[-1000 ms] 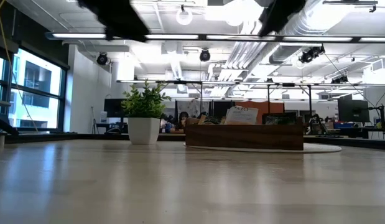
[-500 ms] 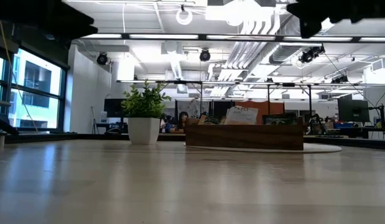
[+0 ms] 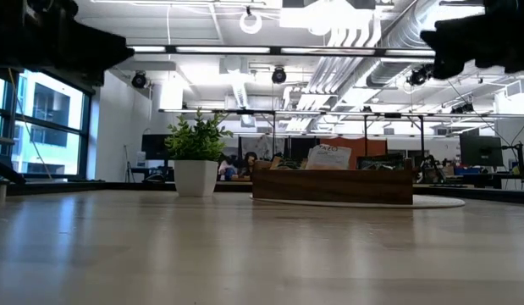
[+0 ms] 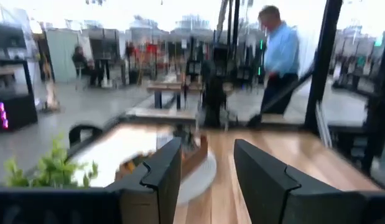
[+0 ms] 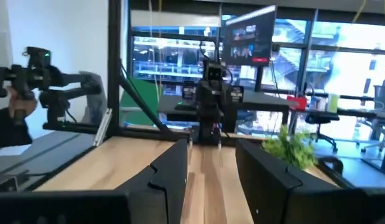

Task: Pick & Place Tea
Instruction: Return to Home Position

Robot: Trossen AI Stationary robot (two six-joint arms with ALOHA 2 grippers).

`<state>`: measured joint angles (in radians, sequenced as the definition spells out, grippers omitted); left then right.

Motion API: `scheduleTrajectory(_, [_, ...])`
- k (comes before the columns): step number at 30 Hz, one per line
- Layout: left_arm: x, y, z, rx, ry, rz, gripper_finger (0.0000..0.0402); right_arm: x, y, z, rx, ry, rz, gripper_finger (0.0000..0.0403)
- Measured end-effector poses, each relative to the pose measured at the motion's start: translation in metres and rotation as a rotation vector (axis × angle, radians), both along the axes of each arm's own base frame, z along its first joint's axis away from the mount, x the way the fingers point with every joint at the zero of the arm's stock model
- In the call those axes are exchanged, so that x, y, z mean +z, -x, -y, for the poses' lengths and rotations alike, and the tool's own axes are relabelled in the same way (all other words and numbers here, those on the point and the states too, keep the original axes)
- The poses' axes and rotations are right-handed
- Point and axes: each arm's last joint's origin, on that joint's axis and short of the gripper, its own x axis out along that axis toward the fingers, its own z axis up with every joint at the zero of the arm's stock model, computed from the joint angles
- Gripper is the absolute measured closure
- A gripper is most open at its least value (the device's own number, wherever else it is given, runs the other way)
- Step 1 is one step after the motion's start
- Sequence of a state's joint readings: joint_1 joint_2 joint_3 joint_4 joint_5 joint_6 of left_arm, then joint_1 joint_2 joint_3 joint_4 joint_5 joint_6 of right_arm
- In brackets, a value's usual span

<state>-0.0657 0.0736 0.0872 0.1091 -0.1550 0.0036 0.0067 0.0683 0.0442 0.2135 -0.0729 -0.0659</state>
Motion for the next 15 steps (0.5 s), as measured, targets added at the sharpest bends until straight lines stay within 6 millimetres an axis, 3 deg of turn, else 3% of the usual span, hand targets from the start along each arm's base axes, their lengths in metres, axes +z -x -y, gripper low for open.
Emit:
scheduleTrajectory(2, [-0.010,-0.002,0.000,0.001,0.001,0.014,0.0257,-0.011,0.000,0.000,-0.010,-0.008,-0.014,0.0269])
scheduleTrajectory(8, [-0.027,-0.004,0.000,-0.001,0.004,-0.104,0.0257,-0.014,0.001,0.002,-0.077,0.007,-0.048,0.0269])
scheduleTrajectory(15, [-0.033,-0.005,0.002,-0.068,0.021,-0.167,0.0257,-0.022,0.000,0.004,-0.124,0.008,-0.129,0.0269])
